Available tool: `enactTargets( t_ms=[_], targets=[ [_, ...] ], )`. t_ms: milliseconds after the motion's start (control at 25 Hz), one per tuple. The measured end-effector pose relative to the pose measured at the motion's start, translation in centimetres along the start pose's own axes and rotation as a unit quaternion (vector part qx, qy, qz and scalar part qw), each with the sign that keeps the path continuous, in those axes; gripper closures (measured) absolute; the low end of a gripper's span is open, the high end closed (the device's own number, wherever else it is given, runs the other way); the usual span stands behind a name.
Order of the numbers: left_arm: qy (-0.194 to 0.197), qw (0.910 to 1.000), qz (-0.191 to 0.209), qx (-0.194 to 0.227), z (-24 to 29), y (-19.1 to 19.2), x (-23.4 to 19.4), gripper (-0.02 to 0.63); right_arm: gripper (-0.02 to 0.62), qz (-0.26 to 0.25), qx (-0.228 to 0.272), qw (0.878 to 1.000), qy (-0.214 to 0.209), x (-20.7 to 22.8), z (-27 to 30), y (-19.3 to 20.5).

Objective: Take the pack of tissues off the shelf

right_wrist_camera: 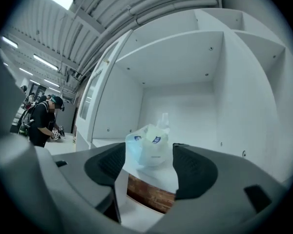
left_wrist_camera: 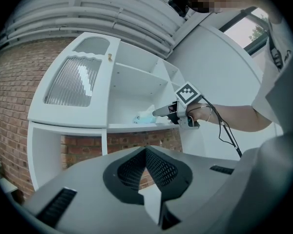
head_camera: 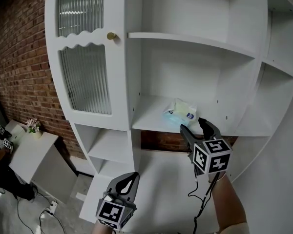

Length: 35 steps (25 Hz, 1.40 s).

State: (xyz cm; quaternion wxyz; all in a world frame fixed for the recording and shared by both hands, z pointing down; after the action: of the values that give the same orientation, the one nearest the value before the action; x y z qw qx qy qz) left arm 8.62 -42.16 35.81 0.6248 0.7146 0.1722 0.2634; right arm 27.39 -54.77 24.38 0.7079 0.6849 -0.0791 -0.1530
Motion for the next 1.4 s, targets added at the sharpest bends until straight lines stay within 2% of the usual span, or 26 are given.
enactTargets(
  t_ms=[120, 200, 400, 440, 480, 680, 760, 880, 1200, 1400],
  targets=[
    [-0.005, 0.9999, 0.002, -0.011, -0.3, 0.1, -0.5, 0.598, 0.319, 0.021, -0.021, 0.999, -0.012, 0.3, 0.8, -0.5],
    [-0.005, 1.0000, 0.006, 0.001, -0.5, -0.1, -0.7, 0.598, 0.334, 0.029, -0.029, 0.999, -0.017, 0.3, 1.2, -0.6],
    [-0.007, 0.9999, 0.007, -0.003, -0.8, -0.1, -1.1, 0.598, 0.356, 0.018, -0.051, 0.998, -0.008, 0.4, 2.5, 0.0],
    [-0.008, 0.9999, 0.007, 0.000, -0.9, -0.1, -1.2, 0.598, 0.381, 0.013, -0.052, 0.999, -0.002, 0.5, 2.6, 0.1],
    [-0.007, 0.9999, 0.010, 0.003, -1.0, -0.2, -1.2, 0.598, 0.418, 0.005, -0.050, 0.999, 0.003, 0.6, 2.6, 0.2],
    [-0.004, 0.9997, 0.023, 0.008, -1.5, -1.1, -1.1, 0.598, 0.474, -0.027, -0.035, 0.999, 0.024, 0.8, 2.4, 0.2],
    [-0.005, 0.9997, 0.023, 0.007, -1.6, -0.8, -1.2, 0.600, 0.522, -0.029, -0.032, 0.999, 0.033, 1.0, 2.4, 0.3],
    [-0.006, 0.9997, 0.024, 0.002, -2.0, -0.6, -1.2, 0.598, 0.546, -0.023, -0.025, 0.999, 0.041, 1.2, 2.1, 0.4],
    [-0.007, 0.9999, 0.009, 0.009, -2.5, -0.9, -1.4, 0.598, 0.563, -0.053, 0.017, 0.998, 0.041, -0.6, -0.8, -0.3],
    [0.003, 1.0000, 0.005, 0.003, -2.6, -0.4, -0.4, 0.598, 0.563, -0.073, 0.032, 0.996, 0.040, -2.6, -4.0, 0.6]
  ],
)
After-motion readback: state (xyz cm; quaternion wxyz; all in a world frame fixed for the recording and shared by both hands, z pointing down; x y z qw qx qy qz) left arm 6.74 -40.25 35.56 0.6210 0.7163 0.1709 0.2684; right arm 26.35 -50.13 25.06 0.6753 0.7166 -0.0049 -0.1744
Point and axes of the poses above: the fingertips, and each gripper's own axes: z forward along the fingers, x to its right, y out of its underside, the point moved 1 cm from there along -z, backward along the fingers, and after that the axes turned 3 degrees about z, right-handed, at the moved point
